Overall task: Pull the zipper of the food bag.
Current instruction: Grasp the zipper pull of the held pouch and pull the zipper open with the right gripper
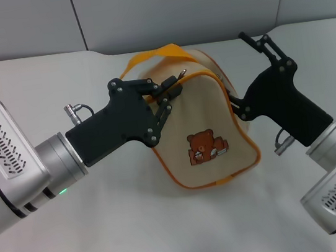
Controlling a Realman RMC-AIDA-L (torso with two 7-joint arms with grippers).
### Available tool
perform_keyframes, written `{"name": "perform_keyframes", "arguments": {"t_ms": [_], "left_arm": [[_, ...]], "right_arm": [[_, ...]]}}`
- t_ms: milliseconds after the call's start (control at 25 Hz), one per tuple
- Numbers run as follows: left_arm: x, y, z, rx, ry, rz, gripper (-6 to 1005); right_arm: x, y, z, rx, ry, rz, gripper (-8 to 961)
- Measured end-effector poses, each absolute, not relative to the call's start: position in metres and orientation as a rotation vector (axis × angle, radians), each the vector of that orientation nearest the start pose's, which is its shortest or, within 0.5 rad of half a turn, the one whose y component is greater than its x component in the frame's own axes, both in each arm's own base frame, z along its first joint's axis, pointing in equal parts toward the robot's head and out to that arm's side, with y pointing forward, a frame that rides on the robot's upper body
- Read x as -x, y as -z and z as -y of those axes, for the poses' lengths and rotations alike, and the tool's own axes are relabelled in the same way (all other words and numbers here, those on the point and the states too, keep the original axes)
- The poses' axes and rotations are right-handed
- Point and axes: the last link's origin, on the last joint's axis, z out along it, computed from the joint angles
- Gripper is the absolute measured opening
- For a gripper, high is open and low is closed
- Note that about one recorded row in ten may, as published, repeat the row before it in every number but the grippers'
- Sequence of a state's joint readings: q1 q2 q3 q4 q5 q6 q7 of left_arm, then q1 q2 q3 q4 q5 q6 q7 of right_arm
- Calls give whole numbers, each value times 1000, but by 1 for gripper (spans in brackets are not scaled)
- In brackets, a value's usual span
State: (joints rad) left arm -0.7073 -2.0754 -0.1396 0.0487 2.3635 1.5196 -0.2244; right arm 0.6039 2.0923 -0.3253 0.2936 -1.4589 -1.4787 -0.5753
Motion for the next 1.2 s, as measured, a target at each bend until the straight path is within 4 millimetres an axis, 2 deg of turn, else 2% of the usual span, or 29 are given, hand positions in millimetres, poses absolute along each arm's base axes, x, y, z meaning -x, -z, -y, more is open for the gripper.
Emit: {"name": "perform_keyframes", "arguments": {"t_ms": [160,400,600,1200], "left_arm": [[217,58,-334,2335,933,-263,60],[217,57,-334,2337,929,-261,60],[216,58,-336,2340,921,-259,60],[213,58,-338,2340,927,-263,61]], "right_arm": [[-232,77,-306,1854,-590,362,816],[-237,78,-300,1855,-585,343,631],[-240,80,-294,1863,-584,318,544],[-246,87,-286,1890,-543,299,545]]}}
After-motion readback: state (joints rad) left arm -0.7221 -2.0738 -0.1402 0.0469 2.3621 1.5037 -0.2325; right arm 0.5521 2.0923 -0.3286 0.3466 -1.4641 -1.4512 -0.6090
